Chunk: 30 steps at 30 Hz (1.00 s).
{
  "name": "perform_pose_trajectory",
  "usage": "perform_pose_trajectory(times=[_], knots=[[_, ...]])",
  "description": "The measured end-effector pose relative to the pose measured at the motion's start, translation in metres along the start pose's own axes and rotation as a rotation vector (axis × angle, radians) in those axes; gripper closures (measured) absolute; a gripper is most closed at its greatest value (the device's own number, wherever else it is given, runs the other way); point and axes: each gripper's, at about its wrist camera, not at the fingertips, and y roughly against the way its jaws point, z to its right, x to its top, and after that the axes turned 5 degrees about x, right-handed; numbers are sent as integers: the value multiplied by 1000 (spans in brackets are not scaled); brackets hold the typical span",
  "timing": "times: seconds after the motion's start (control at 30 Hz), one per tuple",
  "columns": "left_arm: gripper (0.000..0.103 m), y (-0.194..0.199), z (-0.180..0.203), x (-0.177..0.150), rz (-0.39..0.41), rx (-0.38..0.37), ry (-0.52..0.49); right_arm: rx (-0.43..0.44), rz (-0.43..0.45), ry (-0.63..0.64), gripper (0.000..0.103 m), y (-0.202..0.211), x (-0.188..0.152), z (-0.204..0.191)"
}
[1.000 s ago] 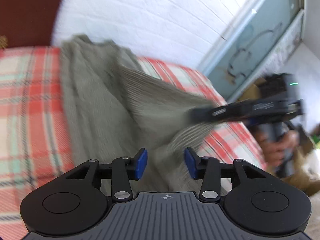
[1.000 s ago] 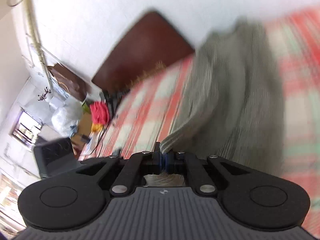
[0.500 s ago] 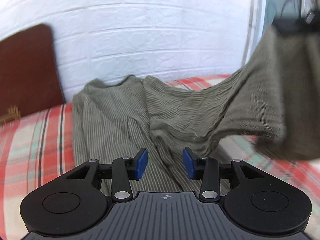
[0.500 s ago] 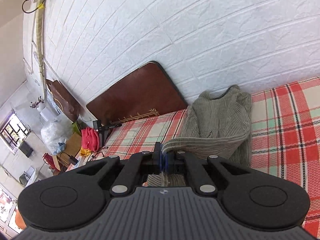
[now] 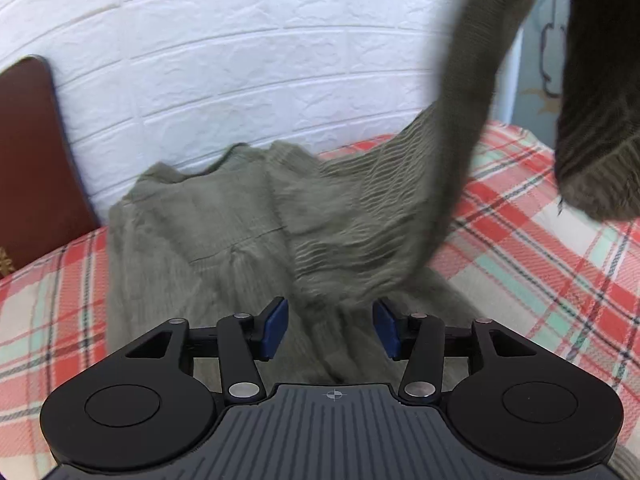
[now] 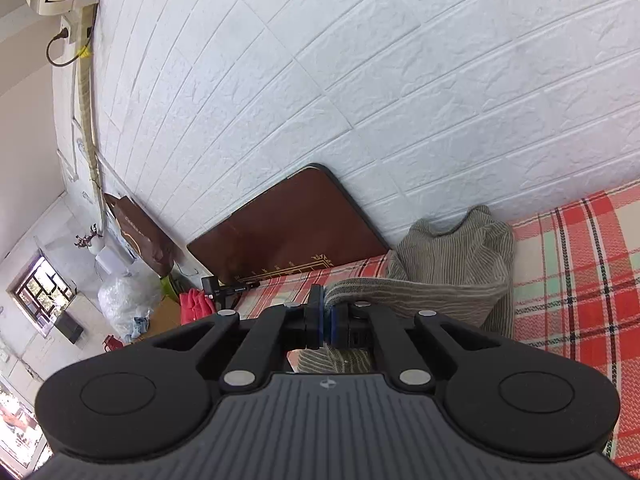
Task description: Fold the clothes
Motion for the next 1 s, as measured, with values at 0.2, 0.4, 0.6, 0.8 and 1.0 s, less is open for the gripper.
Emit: perform_pose_trajectory(times=[0.2, 0.4, 0.6, 0.8, 1.0], knots=[[103, -21, -10, 4, -13, 44, 79, 2, -4, -19, 97, 0, -4, 4], [103, -14, -45, -14, -29, 72, 219, -30, -69, -59, 97, 11, -40, 17], [92, -17, -41, -23, -61, 107, 157, -16, -160, -283, 97, 7, -112, 54], [69, -14, -31, -26, -66, 132, 103, -170, -167, -347, 80, 7, -154, 84], [60, -4, -48, -32, -60, 103, 172, -216, -117, -252, 43, 41, -171, 72]])
